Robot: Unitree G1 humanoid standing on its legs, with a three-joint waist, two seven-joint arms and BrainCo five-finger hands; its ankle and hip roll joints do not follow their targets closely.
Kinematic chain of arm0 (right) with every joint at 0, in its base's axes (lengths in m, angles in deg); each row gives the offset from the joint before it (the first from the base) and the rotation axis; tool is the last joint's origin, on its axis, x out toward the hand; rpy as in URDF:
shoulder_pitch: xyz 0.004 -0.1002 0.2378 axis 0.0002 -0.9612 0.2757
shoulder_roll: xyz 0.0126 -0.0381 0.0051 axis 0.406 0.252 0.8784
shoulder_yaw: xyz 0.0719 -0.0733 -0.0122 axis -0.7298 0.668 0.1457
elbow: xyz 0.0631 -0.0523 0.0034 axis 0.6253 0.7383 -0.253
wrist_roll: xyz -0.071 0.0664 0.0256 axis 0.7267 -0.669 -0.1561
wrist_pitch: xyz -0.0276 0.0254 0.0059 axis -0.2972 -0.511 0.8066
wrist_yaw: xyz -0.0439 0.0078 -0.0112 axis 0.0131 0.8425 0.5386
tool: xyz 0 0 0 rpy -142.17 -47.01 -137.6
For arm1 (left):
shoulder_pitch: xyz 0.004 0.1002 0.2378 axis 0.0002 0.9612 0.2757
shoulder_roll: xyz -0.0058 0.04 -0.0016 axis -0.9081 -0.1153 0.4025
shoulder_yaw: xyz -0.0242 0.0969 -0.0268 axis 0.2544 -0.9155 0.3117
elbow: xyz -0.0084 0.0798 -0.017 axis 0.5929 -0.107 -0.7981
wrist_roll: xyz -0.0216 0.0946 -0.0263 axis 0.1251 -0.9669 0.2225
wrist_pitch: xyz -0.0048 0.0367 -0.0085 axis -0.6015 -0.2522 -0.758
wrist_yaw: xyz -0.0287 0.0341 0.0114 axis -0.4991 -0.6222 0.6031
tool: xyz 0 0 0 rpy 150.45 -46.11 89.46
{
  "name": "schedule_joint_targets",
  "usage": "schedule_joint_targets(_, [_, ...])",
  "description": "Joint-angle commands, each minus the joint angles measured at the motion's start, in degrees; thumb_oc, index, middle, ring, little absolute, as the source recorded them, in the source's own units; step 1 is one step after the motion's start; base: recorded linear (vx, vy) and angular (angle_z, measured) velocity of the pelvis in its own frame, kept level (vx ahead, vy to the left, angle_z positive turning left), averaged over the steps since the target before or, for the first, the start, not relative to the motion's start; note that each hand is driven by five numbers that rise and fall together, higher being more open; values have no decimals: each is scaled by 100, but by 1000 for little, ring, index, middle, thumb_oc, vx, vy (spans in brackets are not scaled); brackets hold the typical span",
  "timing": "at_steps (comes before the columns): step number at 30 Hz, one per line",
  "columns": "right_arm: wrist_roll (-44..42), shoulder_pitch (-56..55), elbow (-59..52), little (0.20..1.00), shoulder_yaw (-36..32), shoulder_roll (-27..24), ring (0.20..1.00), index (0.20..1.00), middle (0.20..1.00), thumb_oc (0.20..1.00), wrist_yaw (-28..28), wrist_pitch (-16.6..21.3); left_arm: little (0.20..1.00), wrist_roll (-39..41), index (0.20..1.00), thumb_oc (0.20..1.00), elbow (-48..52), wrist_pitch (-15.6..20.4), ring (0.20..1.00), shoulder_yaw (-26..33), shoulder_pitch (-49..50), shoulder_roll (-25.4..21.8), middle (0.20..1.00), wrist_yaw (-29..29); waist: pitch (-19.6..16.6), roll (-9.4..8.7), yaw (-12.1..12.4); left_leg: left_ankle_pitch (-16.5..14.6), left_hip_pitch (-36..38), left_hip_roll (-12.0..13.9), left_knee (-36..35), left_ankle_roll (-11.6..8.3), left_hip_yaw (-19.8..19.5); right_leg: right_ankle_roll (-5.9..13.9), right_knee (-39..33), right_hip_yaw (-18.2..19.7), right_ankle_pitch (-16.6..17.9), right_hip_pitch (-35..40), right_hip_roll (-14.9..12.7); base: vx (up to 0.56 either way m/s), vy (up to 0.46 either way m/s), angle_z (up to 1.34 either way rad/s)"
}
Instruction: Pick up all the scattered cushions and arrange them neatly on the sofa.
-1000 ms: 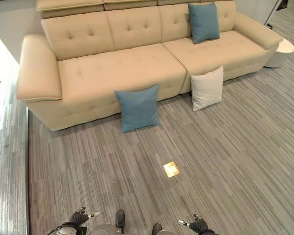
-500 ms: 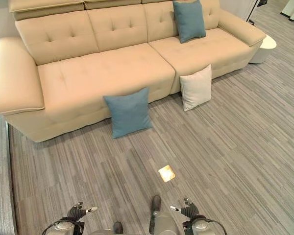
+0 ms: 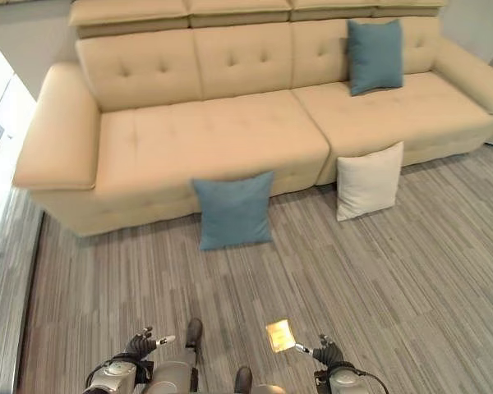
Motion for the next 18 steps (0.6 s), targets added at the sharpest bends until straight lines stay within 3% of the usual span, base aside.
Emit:
schedule_joint_targets(1, [-110, -84, -358, 1000, -81, -89, 1000, 1000, 1000, 1000, -14, 42, 1000, -73, 1000, 1000, -123, 66, 1000, -40, -166, -113, 1000, 5, 116, -174, 110, -625, 356, -264, 354, 223, 114, 755, 1356, -127, 272, -417, -727, 204, 241, -38])
schedule_joint_targets(2, [-166, -46, -423, 1000, -106, -69, 1000, 1000, 1000, 1000, -36, 51, 1000, -80, 1000, 1000, -113, 72, 1000, -50, -168, -146, 1000, 4, 165, -142, 83, -680, 457, -304, 361, 312, 159, 854, 1921, -53, 532, -684, -809, 108, 146, -49])
schedule_joint_targets(4, [-239, 23, -436, 1000, -157, -77, 1000, 1000, 1000, 1000, -13, 79, 1000, -61, 1000, 1000, -88, 82, 1000, -60, -219, -181, 1000, 9, 249, -66, 32, -772, 654, -333, 317, 421, 175, 874, 2503, -77, 780, -963, -912, 168, 175, -34])
schedule_joint_targets(6, [-253, 68, -396, 1000, -161, -57, 1000, 1000, 1000, 1000, 12, 68, 1000, -71, 1000, 1000, -100, 79, 1000, -71, -277, -198, 1000, 4, 298, 7, -9, -884, 837, -332, 280, 470, 149, 818, 2792, -87, 818, -1205, -935, 247, 125, 9])
schedule_joint_targets(10, [-126, 137, -387, 1000, -62, -102, 1000, 1000, 1000, 1000, -4, 54, 1000, -63, 1000, 1000, -108, 95, 1000, 4, -316, -250, 1000, 27, 341, 97, -78, -1069, 1241, -319, 113, 452, 56, 741, 2075, -263, 709, -1565, -807, 278, -4, -1])
schedule_joint_targets(11, [-63, 174, -419, 1000, -32, -92, 1000, 1000, 1000, 1000, -2, 58, 1000, -94, 1000, 1000, -148, 96, 1000, 39, -317, -251, 1000, 26, 334, 53, -97, -1175, 1404, -356, 74, 421, 38, 788, 1452, -454, 867, -1760, -796, 286, -84, 20])
schedule_joint_targets(13, [36, 176, -418, 1000, 8, -73, 1000, 1000, 1000, 1000, -1, 39, 1000, -127, 1000, 1000, -183, 92, 1000, 100, -303, -247, 1000, 29, 350, 43, -121, -1241, 1565, -355, 57, 386, -25, 845, 1051, -629, 1013, -1781, -765, 321, -105, 9])
schedule_joint_targets(15, [79, 175, -391, 1000, 23, -83, 1000, 1000, 1000, 1000, -12, 23, 1000, -136, 1000, 1000, -210, 97, 1000, 117, -285, -240, 1000, 39, 349, 55, -156, -1241, 1629, -344, 63, 362, -54, 860, 940, -619, 1057, -1790, -713, 194, -75, -18])
schedule_joint_targets(18, [143, 124, -335, 1000, 50, -110, 1000, 1000, 1000, 1000, -27, 29, 1000, -178, 1000, 1000, -242, 130, 1000, 96, -234, -205, 1000, 75, 270, 57, -229, -1280, 1703, -321, 203, 285, -190, 768, 886, -249, 1005, -1679, -587, 229, -114, 38])
